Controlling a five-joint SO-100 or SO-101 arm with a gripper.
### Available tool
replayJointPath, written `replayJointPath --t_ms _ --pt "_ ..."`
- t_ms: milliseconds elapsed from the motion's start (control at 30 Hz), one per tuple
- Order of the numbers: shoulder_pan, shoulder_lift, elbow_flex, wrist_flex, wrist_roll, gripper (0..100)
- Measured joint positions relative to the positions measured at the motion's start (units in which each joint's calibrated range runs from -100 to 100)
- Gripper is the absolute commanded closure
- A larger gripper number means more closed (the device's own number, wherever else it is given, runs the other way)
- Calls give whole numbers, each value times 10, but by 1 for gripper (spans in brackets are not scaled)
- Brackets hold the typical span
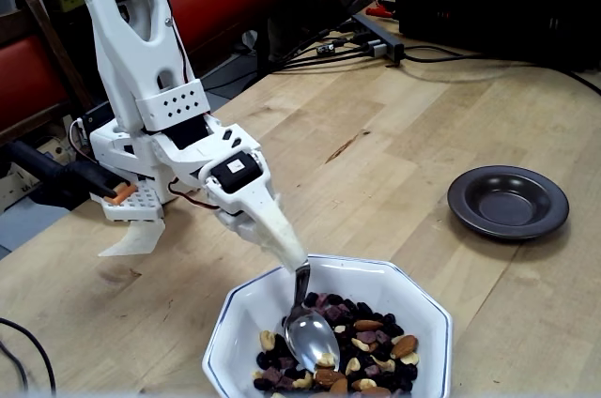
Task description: Use spoon to transfer food from the white bowl to brown plate
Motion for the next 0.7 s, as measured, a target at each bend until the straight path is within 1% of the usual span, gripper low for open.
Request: replayJointPath --t_ms 700 --pt "-1 1 0 -6 0 96"
